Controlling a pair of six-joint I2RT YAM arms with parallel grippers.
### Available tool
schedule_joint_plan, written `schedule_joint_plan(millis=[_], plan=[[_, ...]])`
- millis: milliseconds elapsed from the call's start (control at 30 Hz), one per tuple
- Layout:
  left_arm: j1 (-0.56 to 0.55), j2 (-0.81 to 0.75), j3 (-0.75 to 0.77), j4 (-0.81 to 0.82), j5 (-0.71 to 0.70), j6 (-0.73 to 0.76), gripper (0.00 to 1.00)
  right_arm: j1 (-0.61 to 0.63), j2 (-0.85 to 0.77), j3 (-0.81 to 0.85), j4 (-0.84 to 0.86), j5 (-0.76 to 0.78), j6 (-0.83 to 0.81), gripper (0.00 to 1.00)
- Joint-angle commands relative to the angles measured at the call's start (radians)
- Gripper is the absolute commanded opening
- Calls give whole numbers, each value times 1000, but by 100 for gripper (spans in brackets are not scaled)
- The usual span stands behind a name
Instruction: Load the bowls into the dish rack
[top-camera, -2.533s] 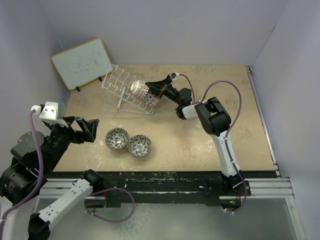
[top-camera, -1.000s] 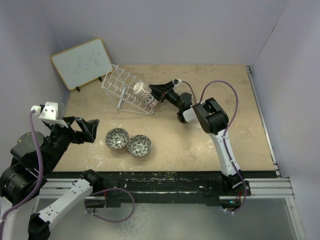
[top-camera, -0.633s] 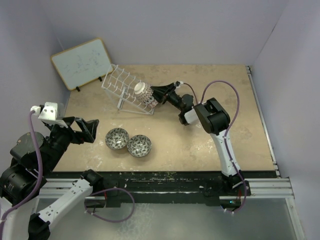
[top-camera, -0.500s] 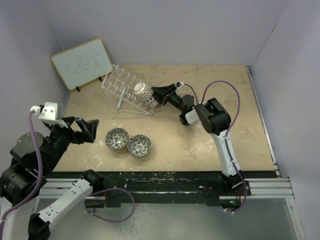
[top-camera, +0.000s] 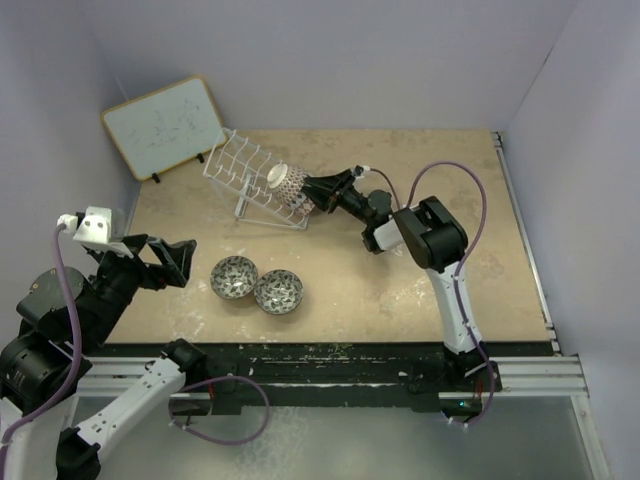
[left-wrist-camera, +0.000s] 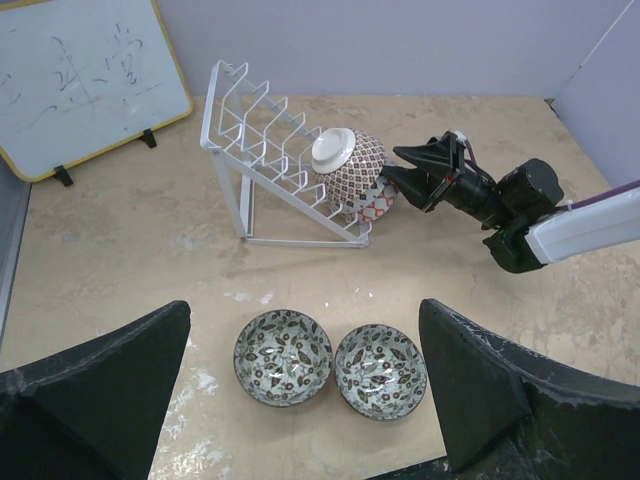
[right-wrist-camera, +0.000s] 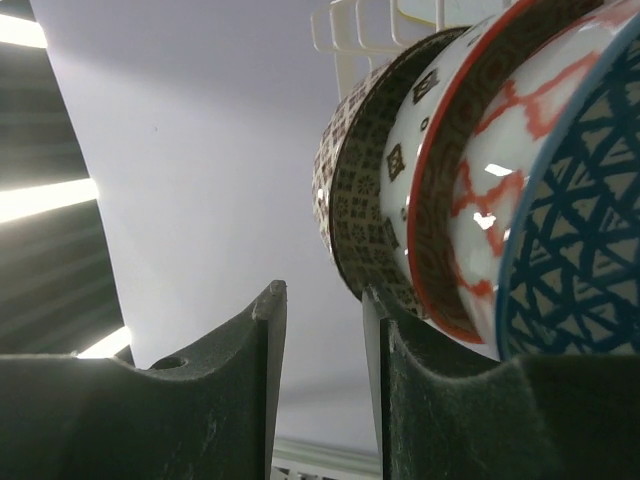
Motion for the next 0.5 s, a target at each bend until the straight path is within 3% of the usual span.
schedule_joint_plan(millis=[0, 467], plan=[[4, -6, 2, 28, 3, -11, 99, -5, -113, -25, 226, -42, -46, 39], [4, -5, 4, 33, 10, -16, 99, -12, -163, -130, 228, -41, -61, 39]])
